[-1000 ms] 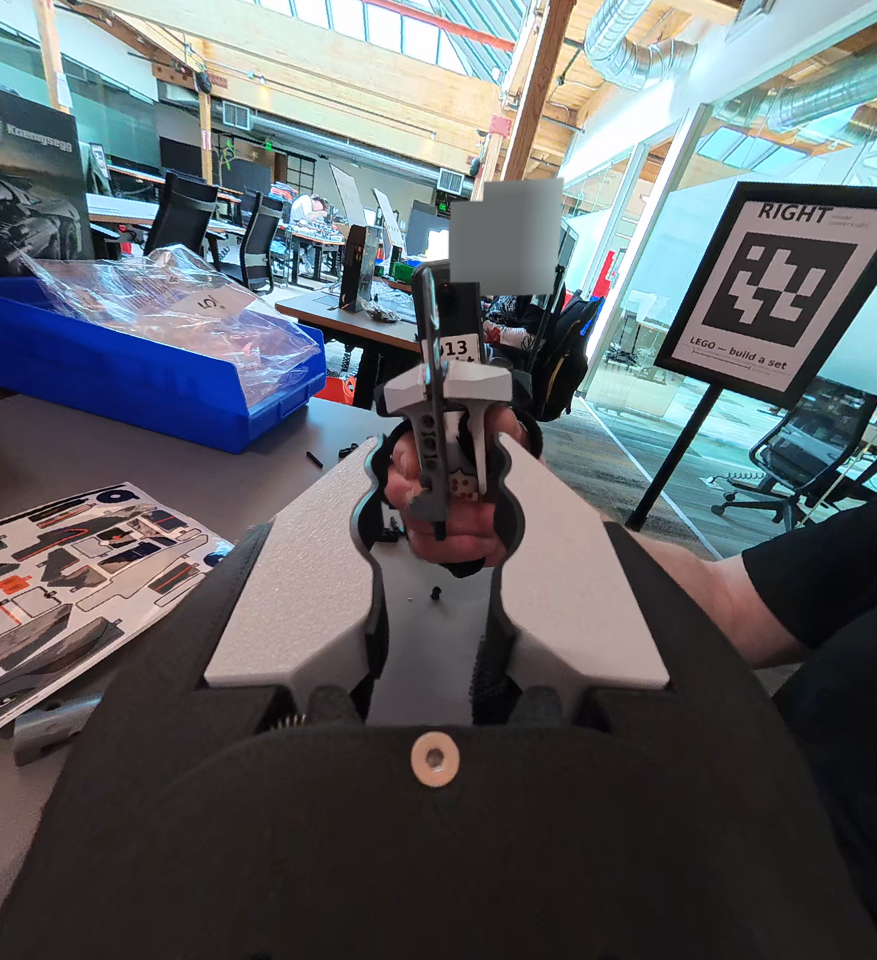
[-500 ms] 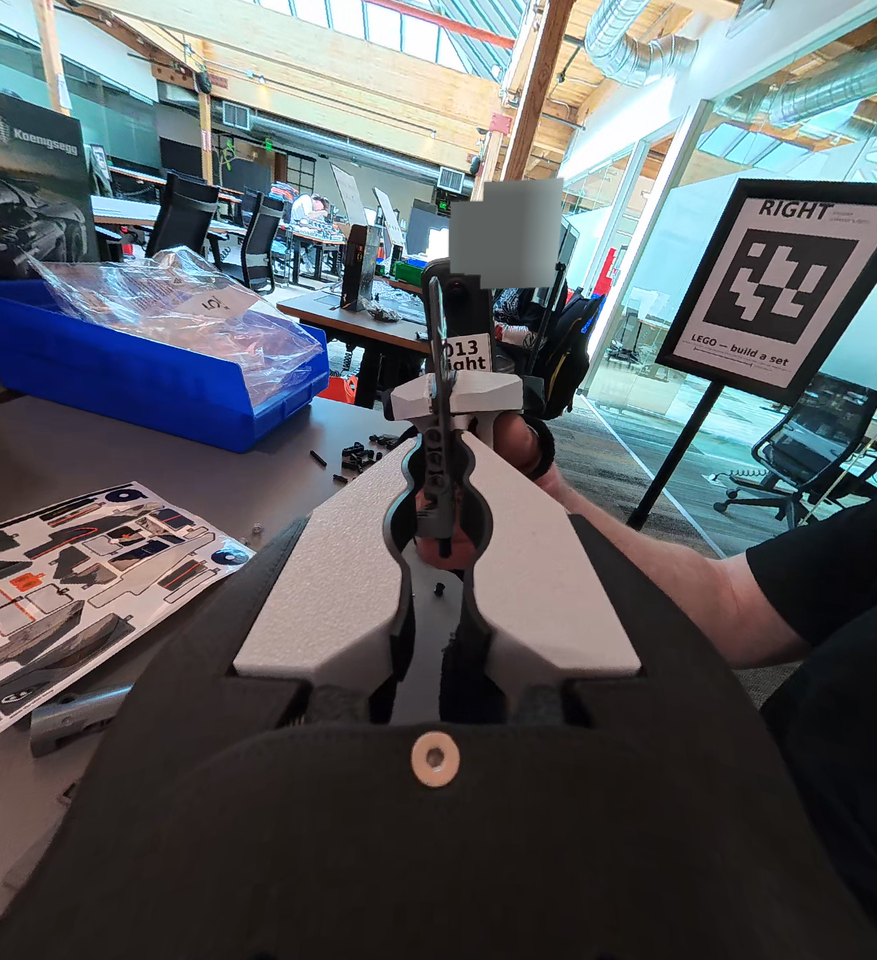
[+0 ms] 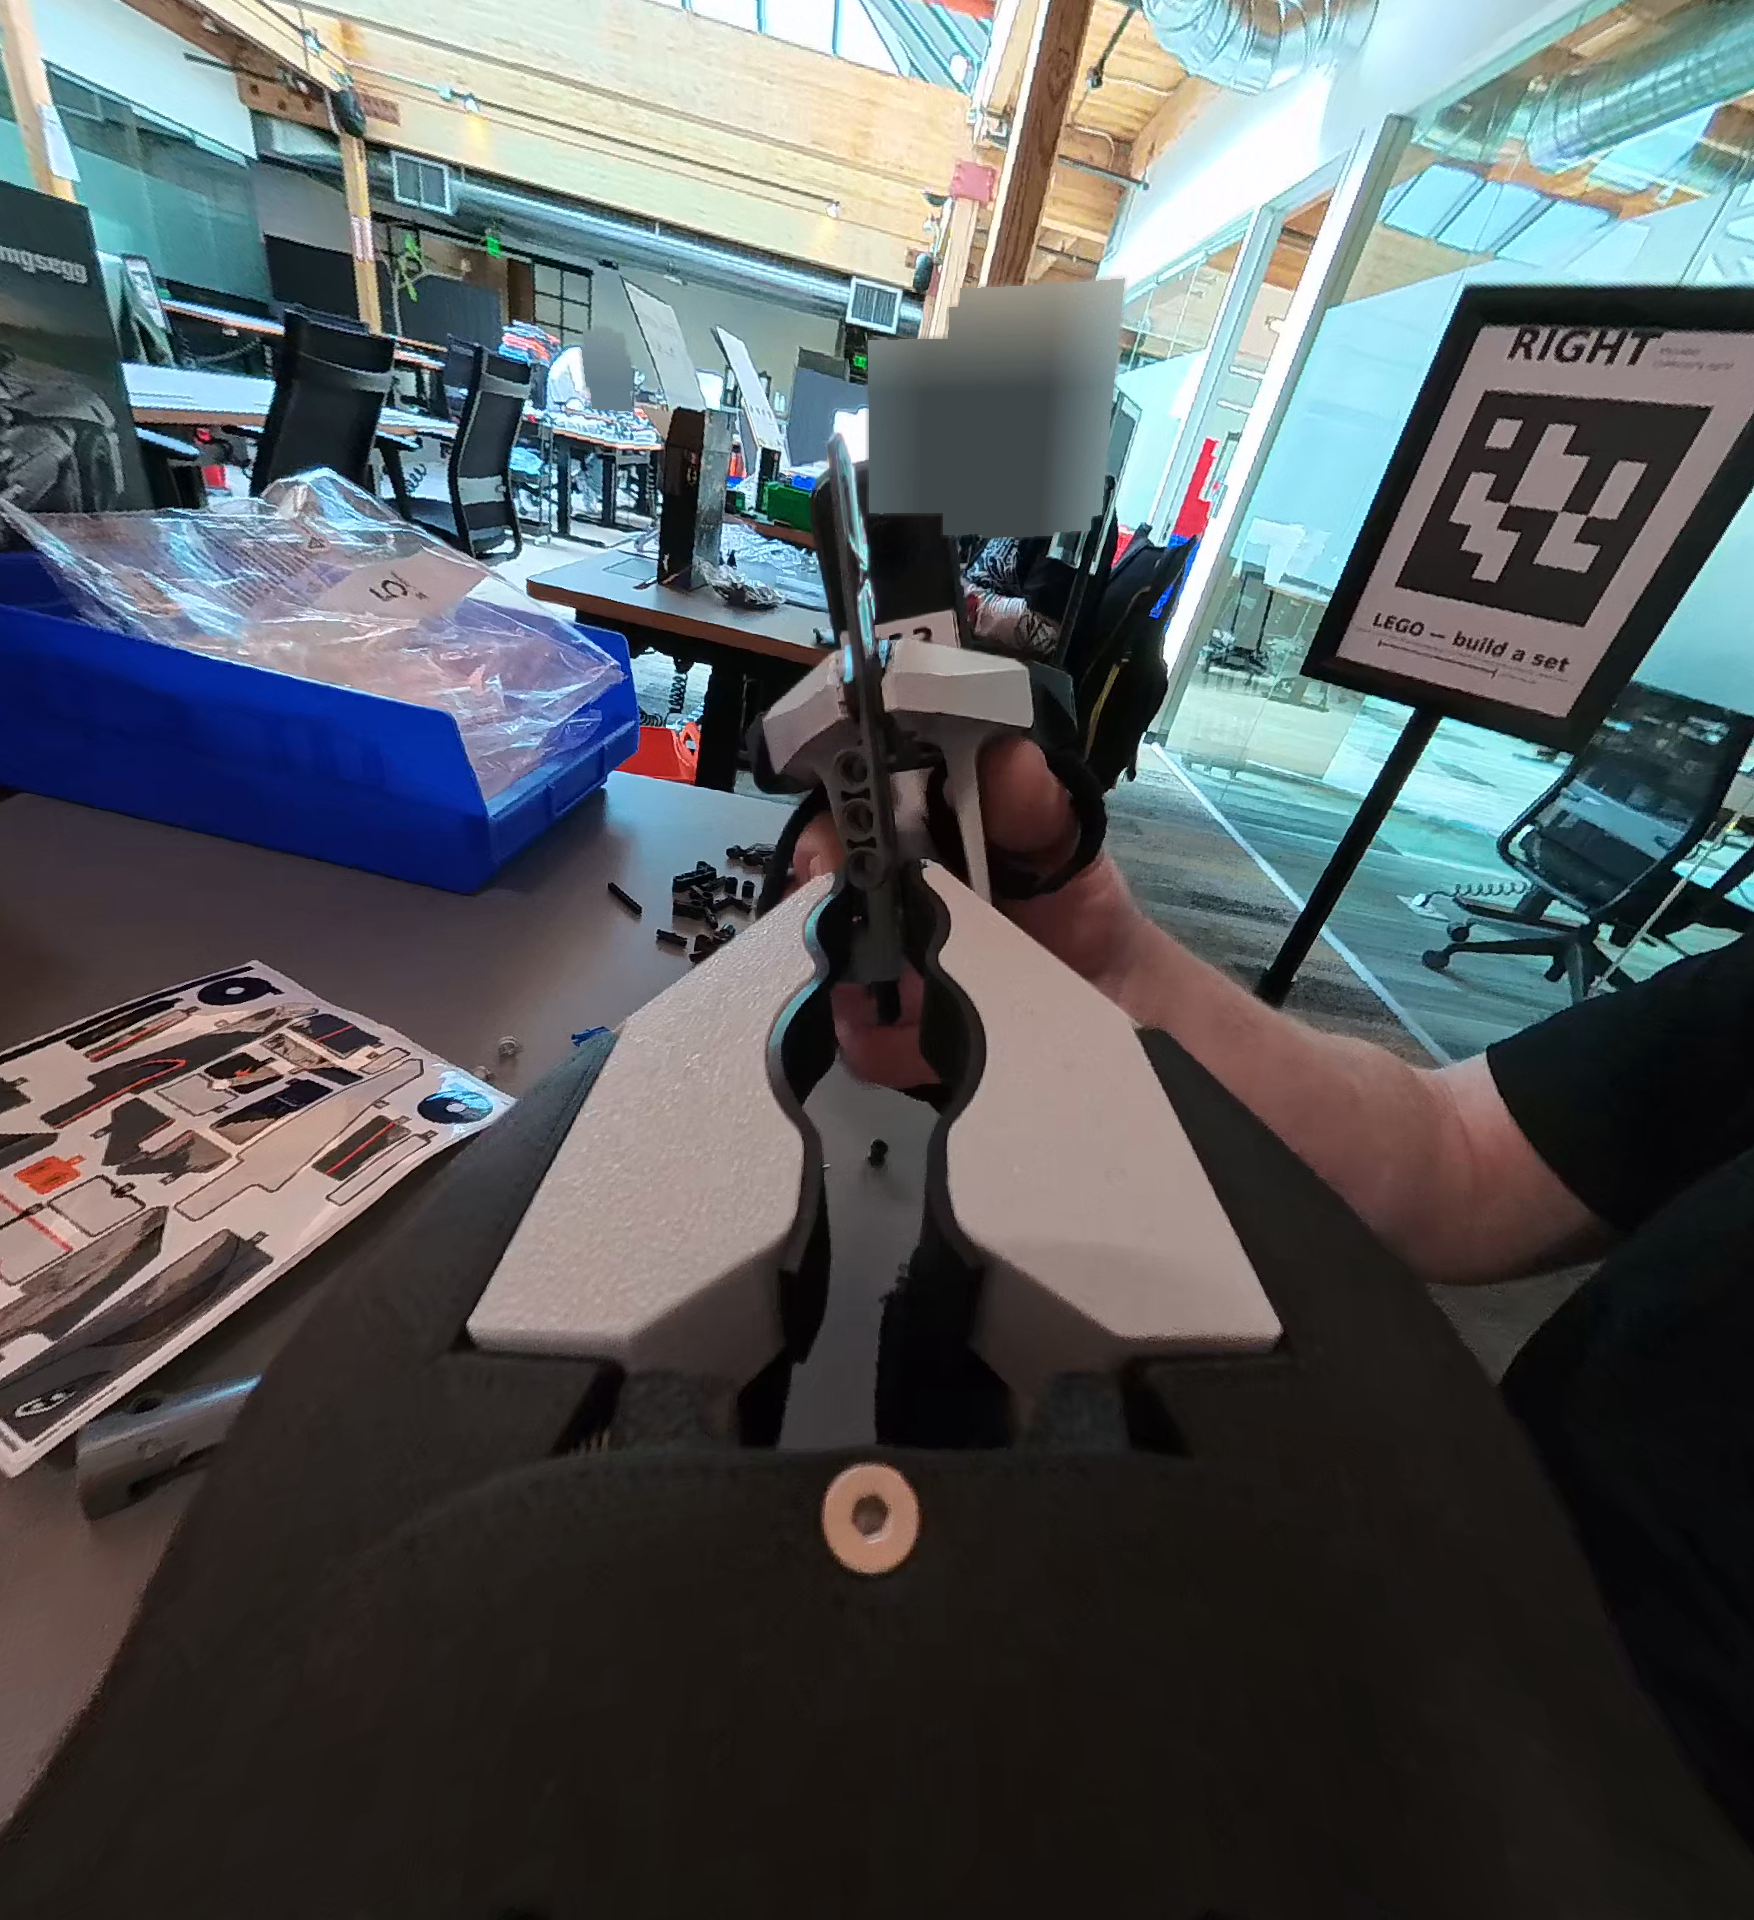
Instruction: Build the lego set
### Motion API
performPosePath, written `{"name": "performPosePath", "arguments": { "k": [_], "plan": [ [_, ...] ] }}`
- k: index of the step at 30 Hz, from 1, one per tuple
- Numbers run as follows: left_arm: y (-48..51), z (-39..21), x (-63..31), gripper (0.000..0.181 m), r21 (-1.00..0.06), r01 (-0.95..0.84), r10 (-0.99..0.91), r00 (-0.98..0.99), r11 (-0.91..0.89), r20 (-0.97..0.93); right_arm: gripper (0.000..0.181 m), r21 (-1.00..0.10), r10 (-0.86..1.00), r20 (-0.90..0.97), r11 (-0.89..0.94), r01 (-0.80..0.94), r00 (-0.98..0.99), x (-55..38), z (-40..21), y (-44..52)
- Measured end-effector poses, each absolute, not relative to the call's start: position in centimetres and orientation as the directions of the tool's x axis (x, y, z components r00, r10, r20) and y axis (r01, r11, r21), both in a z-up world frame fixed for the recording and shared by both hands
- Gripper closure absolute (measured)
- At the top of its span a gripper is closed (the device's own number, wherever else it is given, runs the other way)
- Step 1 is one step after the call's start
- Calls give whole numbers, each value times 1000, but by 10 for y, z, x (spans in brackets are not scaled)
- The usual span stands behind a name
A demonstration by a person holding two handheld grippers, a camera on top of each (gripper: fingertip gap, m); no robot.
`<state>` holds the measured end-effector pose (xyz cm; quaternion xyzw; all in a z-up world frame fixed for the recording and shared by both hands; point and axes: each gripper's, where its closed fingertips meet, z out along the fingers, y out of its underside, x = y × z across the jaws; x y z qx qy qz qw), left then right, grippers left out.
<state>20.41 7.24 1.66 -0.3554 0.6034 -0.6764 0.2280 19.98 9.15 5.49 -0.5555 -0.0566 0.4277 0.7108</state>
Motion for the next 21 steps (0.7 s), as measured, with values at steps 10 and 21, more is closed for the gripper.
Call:
{"name": "performPosePath", "arguments": {
  "k": [10,21],
  "plan": [
    [76,19,202,174,-982,-111,-737,-648,-154,189,181,-794,664,-439,28,-607,605,205,56,94],
    [80,24,201,174,-962,-102,-700,-667,-254,255,181,-683,665,-490,108,-722,563,212,58,97]
  ]
}}
